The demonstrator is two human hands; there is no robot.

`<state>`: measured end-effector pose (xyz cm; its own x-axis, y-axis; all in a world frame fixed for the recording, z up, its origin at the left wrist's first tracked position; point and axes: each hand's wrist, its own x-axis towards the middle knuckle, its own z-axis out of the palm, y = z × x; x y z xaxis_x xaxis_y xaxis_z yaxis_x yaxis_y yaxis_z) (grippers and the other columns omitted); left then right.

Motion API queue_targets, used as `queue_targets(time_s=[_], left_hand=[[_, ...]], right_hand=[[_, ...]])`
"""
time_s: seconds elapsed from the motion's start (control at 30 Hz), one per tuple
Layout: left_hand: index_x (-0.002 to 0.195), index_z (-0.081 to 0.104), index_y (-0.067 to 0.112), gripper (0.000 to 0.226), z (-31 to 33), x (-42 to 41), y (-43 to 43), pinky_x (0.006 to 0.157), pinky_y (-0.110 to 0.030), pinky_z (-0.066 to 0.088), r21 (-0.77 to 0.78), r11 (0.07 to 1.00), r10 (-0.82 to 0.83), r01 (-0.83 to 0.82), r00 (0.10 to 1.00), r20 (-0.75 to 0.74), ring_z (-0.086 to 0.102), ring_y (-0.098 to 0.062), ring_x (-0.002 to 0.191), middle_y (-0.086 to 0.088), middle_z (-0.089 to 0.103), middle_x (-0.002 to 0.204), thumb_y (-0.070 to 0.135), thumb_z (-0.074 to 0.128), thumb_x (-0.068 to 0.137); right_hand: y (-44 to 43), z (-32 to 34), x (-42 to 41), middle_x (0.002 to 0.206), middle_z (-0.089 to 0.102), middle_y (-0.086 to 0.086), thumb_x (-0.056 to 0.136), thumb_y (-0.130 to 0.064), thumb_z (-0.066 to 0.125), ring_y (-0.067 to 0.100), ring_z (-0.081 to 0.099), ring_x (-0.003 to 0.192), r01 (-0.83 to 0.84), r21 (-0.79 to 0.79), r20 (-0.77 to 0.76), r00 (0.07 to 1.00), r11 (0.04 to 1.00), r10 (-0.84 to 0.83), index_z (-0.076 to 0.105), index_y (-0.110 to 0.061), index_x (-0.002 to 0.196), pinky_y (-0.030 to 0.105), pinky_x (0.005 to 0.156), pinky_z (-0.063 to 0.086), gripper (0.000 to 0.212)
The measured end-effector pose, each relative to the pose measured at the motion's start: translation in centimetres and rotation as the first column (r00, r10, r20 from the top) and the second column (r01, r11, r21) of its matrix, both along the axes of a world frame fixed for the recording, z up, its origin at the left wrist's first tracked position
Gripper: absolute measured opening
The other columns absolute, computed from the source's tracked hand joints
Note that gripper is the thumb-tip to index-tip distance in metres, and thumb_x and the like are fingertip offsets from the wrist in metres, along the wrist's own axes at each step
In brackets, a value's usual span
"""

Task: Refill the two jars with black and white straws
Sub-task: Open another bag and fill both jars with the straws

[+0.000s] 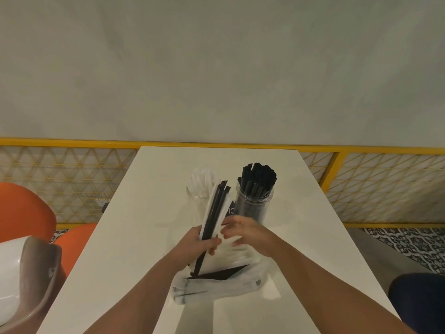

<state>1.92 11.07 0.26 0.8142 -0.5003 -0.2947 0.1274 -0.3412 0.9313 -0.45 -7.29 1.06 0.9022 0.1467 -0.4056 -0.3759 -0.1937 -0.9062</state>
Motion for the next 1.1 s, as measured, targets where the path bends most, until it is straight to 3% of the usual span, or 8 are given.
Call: queue_targets(time_s=[0.23,0.37,0.47,0.57,0.67,0.8,1.03,1.1], left_hand=[[0.087,0.063,0.008,0.006,2.3,0.0,-0.9,0.064,-0.026,0.048,-0.22,0.975,-0.075,0.034,0.981,-0.181,0.055,-0.016,0.058,-0.005,0.058,0.066,0.009,0.057,0.089],[0.088,0.064,0.009,0.01,2.9,0.1,-1.1,0.061,-0.024,0.048,-0.242,0.97,-0.056,0.005,0.978,-0.203,0.055,-0.014,0.056,-0.007,0.061,0.07,0.009,0.055,0.09],[0.096,0.064,0.01,0.011,3.1,0.0,-1.2,0.061,-0.024,0.048,-0.287,0.958,-0.031,-0.031,0.977,-0.21,0.057,-0.013,0.058,-0.009,0.065,0.077,0.011,0.054,0.092],[0.099,0.062,0.009,0.012,3.2,0.0,-1.6,0.064,-0.024,0.049,-0.284,0.952,0.052,-0.115,0.975,-0.217,0.058,-0.013,0.061,-0.006,0.066,0.076,0.015,0.053,0.093],[0.098,0.059,0.007,0.01,3.3,-0.1,-2.0,0.066,-0.025,0.05,-0.244,0.947,0.162,-0.207,0.968,-0.193,0.057,-0.016,0.062,-0.007,0.063,0.073,0.01,0.051,0.091],[0.095,0.059,0.005,0.01,3.4,-0.2,-1.9,0.068,-0.028,0.049,-0.233,0.948,0.18,-0.219,0.967,-0.178,0.056,-0.018,0.064,-0.008,0.061,0.072,0.006,0.051,0.089],[0.113,0.056,0.003,0.026,3.5,0.1,-2.1,0.066,-0.027,0.051,-0.251,0.911,0.275,-0.328,0.935,-0.225,0.061,-0.018,0.062,-0.008,0.064,0.072,0.021,0.05,0.095],[0.111,0.056,0.003,0.025,3.9,0.2,-2.1,0.058,-0.023,0.052,-0.268,0.884,0.325,-0.382,0.916,-0.233,0.063,-0.016,0.058,-0.01,0.065,0.07,0.021,0.051,0.095]], right_hand=[[2.4,2.6,0.7,0.092,0.064,0.013,0.094,-0.025,0.052,0.019,0.064,0.069,0.071,0.097,0.162,0.983,0.993,-0.086,0.055,-0.001,0.116,0.029,0.074,0.054,0.032],[3.1,3.3,1.1,0.088,0.065,0.006,0.096,-0.028,0.05,0.006,0.063,0.064,0.106,0.036,0.172,0.979,0.994,-0.11,0.054,-0.003,0.118,0.03,0.072,0.054,0.033],[3.9,3.7,1.2,0.094,0.059,0.027,0.096,-0.029,0.048,0.031,0.06,0.076,0.187,-0.035,0.209,0.962,0.982,-0.176,0.052,0.001,0.111,0.049,0.08,0.053,0.034],[4.9,4.1,1.3,0.078,0.049,0.017,0.098,-0.026,0.045,0.026,0.052,0.067,0.266,-0.094,0.276,0.933,0.959,-0.231,0.048,0.001,0.097,0.029,0.055,0.048,0.028],[5.5,4.2,1.8,0.066,0.042,-0.001,0.098,-0.026,0.043,0.013,0.045,0.057,0.322,-0.302,0.395,0.899,0.897,-0.19,0.041,-0.008,0.084,0.029,0.054,0.046,0.023],[5.6,4.9,2.2,0.067,0.042,-0.002,0.098,-0.022,0.04,0.01,0.044,0.053,0.25,-0.412,0.349,0.932,0.876,-0.102,0.039,-0.008,0.091,0.018,0.043,0.038,0.016],[6.5,5.8,2.6,0.078,0.044,0.0,0.1,-0.019,0.031,0.016,0.048,0.077,0.292,-0.267,0.274,0.937,0.918,-0.218,0.037,-0.008,0.098,0.037,0.072,0.049,0.012],[6.8,6.1,2.7,0.083,0.046,0.001,0.1,-0.02,0.029,0.016,0.049,0.075,0.316,-0.198,0.236,0.934,0.928,-0.268,0.036,-0.01,0.101,0.037,0.063,0.051,0.012]])
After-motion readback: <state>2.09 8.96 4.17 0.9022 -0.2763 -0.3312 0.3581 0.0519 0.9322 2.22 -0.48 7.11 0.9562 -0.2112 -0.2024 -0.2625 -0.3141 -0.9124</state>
